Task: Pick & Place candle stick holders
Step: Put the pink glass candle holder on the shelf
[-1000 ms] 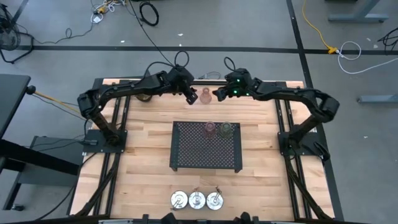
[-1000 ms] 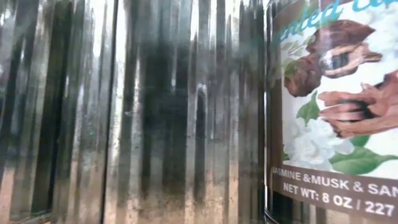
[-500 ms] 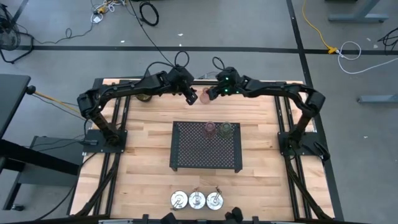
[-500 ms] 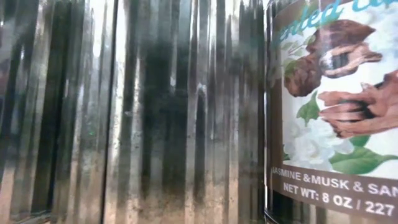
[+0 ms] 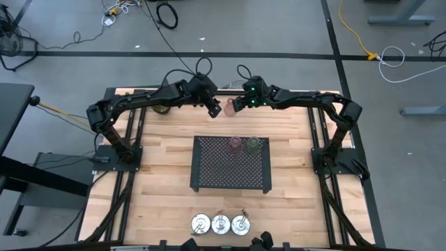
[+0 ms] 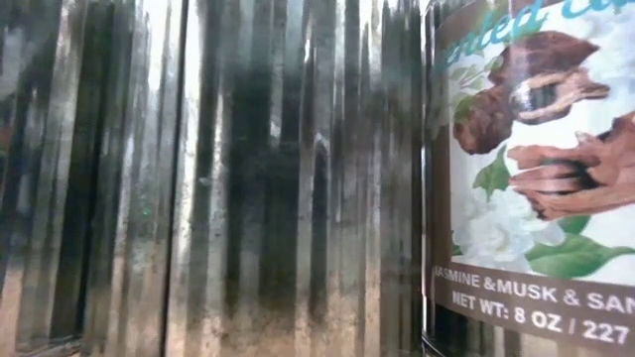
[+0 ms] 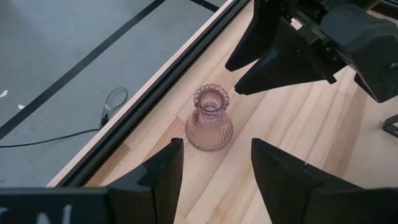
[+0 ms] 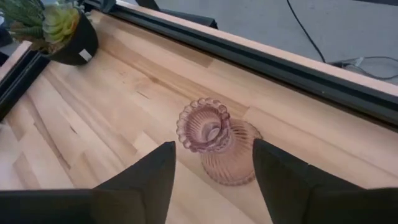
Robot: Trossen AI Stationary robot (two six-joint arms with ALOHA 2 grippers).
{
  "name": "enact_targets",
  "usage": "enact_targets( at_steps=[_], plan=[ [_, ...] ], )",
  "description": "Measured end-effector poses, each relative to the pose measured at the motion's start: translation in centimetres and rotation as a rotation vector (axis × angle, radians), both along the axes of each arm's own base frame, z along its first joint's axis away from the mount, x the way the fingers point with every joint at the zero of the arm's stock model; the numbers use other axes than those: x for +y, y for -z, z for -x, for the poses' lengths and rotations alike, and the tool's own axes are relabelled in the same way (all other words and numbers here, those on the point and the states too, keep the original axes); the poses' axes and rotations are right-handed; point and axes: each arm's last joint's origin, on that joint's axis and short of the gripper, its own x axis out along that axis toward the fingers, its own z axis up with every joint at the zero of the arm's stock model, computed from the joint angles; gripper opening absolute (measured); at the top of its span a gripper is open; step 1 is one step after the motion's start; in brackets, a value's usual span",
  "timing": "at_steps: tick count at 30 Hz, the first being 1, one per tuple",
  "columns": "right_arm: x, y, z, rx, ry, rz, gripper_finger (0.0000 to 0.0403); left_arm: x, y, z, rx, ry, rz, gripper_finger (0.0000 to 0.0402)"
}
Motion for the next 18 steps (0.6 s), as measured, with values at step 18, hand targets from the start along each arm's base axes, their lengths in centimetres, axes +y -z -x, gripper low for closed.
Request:
enact_targets(
  at_steps=[18],
  plan=[
    [-0.5, 2.0, -0.8, -0.021, 0.031, -0.04, 0.0204, -0.1, 0.0, 0.0, -0.005, 0.015, 0.011, 0.0193]
  ],
)
